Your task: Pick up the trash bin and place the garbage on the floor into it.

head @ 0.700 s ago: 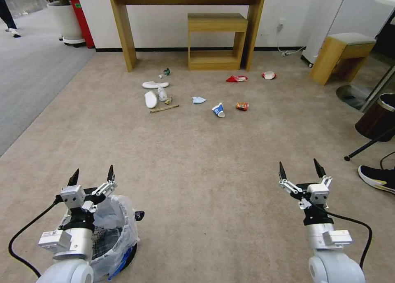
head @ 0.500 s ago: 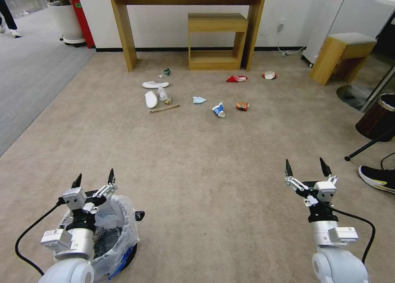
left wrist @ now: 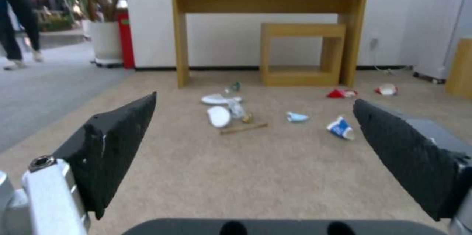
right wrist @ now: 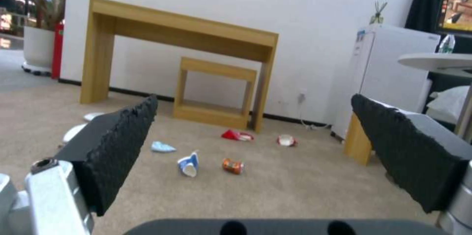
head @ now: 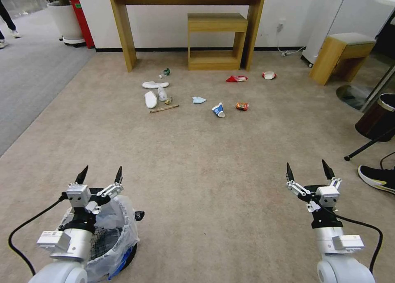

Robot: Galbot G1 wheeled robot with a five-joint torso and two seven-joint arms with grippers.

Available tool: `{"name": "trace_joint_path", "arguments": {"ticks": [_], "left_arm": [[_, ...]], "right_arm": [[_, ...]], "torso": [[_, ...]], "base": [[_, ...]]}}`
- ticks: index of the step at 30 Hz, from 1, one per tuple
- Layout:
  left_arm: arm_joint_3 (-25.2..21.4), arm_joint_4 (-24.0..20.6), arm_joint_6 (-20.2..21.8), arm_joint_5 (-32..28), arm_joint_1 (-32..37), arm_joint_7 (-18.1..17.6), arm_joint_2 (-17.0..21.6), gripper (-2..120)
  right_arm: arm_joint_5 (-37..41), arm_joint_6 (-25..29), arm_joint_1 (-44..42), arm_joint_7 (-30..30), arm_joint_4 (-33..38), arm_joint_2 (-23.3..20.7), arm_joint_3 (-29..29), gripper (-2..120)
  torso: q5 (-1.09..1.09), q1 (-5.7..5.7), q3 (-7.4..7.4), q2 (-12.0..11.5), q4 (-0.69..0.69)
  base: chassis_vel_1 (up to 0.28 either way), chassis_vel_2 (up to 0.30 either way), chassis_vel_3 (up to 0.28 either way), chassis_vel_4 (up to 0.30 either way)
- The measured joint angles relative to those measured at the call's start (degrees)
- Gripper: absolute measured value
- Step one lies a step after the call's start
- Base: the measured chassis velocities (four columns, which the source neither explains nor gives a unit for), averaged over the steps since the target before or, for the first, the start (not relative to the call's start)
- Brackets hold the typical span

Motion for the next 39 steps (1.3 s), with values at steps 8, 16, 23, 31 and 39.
{"name": "trace_joint_path", "arguments": {"ticks": [8,16,23,31,39], "left_arm": [[0.28,-0.98,-0.4,0.84,0.46,-0.1,-2.02,100],[0.27,-3.01,-0.4,0.73,-0.02,-0.15,-3.73,100],[0.69,-2.7,-0.47,0.73,-0.81,-0.13,-4.8,100],[0.69,-2.9,-0.67,0.55,-0.8,-0.13,-4.8,100],[0.83,-2.48,-0.87,0.58,-0.69,-0.13,-4.77,100]], "right_arm": [[-0.71,0.95,-0.59,-0.01,0.55,1.24,-0.22,100],[-2.11,0.94,-1.12,-0.17,0.77,2.49,-0.24,100],[-3.52,0.56,-1.01,-0.05,1.02,3.13,-0.1,100],[-4.73,0.4,-0.8,-0.46,0.96,3.94,-0.24,100],[-4.98,0.62,-0.93,-1.06,0.94,4.19,-0.15,100]], "torso": [[0.0,0.0,0.0,0.0,0.0],[0.01,0.0,0.0,0.0,0.0],[0.0,0.0,0.0,0.0,0.0],[0.01,0.0,0.0,0.0,0.0],[0.0,0.0,0.0,0.0,0.0]], "base": [[0.0,0.0,0.0,0.0],[0.0,0.0,0.0,0.0],[0.0,0.0,0.0,0.0],[0.0,0.0,0.0,0.0],[0.0,0.0,0.0,0.0]]}}
